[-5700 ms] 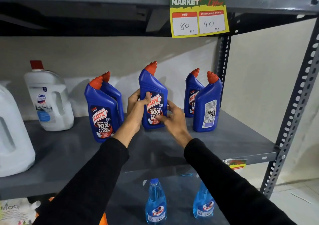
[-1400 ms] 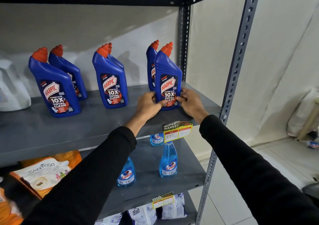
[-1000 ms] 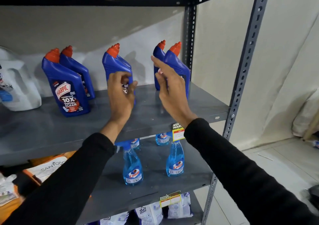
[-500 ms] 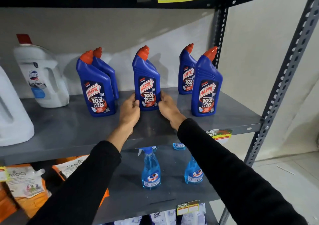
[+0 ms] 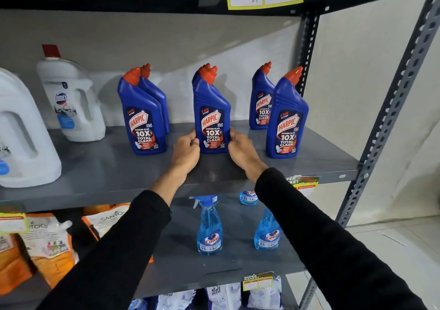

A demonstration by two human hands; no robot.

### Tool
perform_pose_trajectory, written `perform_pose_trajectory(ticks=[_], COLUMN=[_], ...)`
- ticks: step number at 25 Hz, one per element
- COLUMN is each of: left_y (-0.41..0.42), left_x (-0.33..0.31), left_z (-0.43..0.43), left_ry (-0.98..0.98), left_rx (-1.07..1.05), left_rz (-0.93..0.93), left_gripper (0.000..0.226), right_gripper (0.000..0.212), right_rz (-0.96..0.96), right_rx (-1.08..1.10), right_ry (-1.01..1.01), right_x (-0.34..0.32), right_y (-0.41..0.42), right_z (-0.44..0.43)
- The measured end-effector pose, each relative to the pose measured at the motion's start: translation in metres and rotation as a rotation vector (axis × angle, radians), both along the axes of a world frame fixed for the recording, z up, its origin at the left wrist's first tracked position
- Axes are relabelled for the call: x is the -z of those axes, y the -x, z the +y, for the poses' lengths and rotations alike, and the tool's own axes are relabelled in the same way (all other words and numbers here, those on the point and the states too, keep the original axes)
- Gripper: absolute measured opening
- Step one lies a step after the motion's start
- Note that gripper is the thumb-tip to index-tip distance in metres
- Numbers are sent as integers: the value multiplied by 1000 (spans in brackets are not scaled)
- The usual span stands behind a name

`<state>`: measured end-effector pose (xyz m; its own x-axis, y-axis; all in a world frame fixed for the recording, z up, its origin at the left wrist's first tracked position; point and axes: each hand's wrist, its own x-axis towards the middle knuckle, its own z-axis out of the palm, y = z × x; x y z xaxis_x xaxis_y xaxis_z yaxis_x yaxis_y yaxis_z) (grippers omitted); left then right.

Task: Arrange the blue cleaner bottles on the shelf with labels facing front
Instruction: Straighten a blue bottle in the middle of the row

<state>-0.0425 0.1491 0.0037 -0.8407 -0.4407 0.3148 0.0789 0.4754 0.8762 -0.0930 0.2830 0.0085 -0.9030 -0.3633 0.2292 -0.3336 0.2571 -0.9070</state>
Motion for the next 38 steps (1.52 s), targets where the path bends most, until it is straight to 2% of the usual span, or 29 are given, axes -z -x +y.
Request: perform_pose_trajectory(ticks=[6,14,15,17,19,21,23,24,26,28,29,31,32,34,38], left_y=[-13,-22,-25,-28,-35,-48,-60,-63,-62,-58,-56,-50,-49,-46,-45], left_x=[6,7,6,4,0,-6,-8,-7,-7,-7,-7,-6,-5,1,6], left_z=[0,1,0,-2,-11,-29,-53,-67,-95,-120,-129,-139,-140,-140,-145], left_ry=[18,12,-3,-28,32,92,107,89,-53,-287,-336,-318,-323,-320,-224], left_rx=[15,50,76,92,-15,-126,-195,-232,-304,-318,-308,-267,-213,-90,-86], left_rz=[-2,-15,-23,-18,141,447,694,739,668,451,314,62,16,53,46], left_gripper=[42,45,45,46,49,43,35,35,44,58,64,67,65,62,54], right_gripper=[42,46,49,60,66,65,64,62,57,57,60,67,68,59,53], right_rz=[22,32,66,260,435,506,485,450,335,172,86,-75,-118,-114,-29], right_rx=[5,2,26,131,124,40,-12,-34,-79,-108,-117,-104,-87,-62,-17], right_ry=[-26,-84,-90,-31,128,180,172,171,178,176,168,117,82,24,-46], right_x=[7,6,7,9,8,-1,-11,-15,-21,-26,-27,-27,-26,-18,-8], right_y=[-10,-20,-22,-32,-48,-61,-73,-79,-84,-83,-79,-68,-63,-57,-59], right_z=[5,10,9,4,-8,-28,-53,-64,-85,-106,-114,-131,-139,-152,-164])
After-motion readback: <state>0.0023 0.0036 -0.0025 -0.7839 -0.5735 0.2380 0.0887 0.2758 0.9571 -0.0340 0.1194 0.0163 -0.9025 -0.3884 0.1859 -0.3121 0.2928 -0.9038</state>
